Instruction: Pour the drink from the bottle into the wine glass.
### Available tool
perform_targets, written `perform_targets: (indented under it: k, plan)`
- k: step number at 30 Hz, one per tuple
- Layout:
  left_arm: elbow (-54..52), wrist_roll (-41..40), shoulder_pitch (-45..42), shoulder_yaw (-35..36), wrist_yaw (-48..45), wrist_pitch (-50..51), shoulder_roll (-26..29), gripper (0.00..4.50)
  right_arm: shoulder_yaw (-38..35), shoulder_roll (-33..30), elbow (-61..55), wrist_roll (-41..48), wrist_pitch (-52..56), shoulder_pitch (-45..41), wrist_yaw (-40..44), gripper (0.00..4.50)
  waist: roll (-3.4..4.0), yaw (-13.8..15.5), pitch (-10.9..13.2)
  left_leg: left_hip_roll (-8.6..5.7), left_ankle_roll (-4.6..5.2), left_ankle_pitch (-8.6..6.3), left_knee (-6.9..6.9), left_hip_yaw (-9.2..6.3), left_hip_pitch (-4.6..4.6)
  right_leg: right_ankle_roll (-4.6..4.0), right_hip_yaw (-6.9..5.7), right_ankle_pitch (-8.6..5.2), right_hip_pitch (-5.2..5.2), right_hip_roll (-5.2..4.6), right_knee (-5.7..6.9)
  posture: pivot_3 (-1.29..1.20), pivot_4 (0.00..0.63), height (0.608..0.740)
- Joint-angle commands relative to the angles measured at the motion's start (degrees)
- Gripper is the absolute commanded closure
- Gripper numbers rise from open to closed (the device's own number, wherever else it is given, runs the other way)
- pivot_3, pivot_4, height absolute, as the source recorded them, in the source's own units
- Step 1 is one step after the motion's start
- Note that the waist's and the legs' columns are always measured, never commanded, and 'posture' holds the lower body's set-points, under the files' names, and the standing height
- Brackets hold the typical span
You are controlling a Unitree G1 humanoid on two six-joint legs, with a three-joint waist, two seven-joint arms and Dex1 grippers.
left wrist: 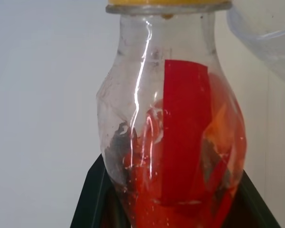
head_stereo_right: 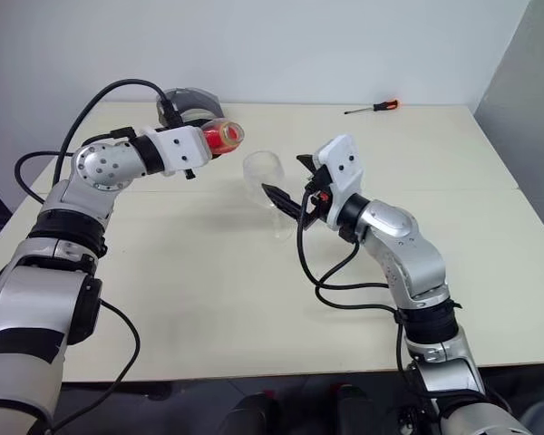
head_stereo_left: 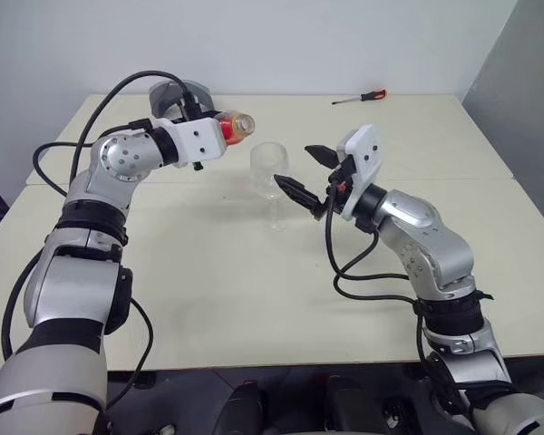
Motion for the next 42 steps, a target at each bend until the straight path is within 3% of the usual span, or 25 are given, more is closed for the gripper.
perform_targets:
  k: [1, 18, 42]
  plan:
    - [0.14, 1.18, -3.79, -0.25, 2.48, -1.42, 1.56, 3.22, -0.82, 0.01, -0.54, -0.27, -1.44, -1.67, -0.29, 0.00, 0.00, -0.01, 0.00, 0.00, 0.00, 0.00, 0.00, 0.00, 0.00, 0.00, 0.00, 0.00, 0.00, 0.00, 0.01, 0.00, 0.150, 0.740]
    - [4.60, 5.35, -8.22, -3.08, 5.38, -3.27, 1.69, 3.22, -1.02, 0.06, 1.04, -0.68, -2.30, -2.30, 0.10, 0.00, 0.00, -0.29, 0.00, -0.01, 0.00, 0.00, 0.00, 0.01, 0.00, 0.00, -0.01, 0.00, -0.04, 0.00, 0.04, 0.00, 0.150, 0.740]
    - [6.39, 10.76, -11.12, -6.89, 9.55, -7.21, 3.72, 3.22, -3.10, 3.12, -0.83, 5.59, -2.56, -2.81, 1.82, 0.00, 0.00, -0.52, 0.00, -0.02, 0.00, 0.00, 0.00, 0.01, -0.01, 0.00, 0.00, 0.00, -0.07, -0.01, 0.10, 0.00, 0.150, 0.740]
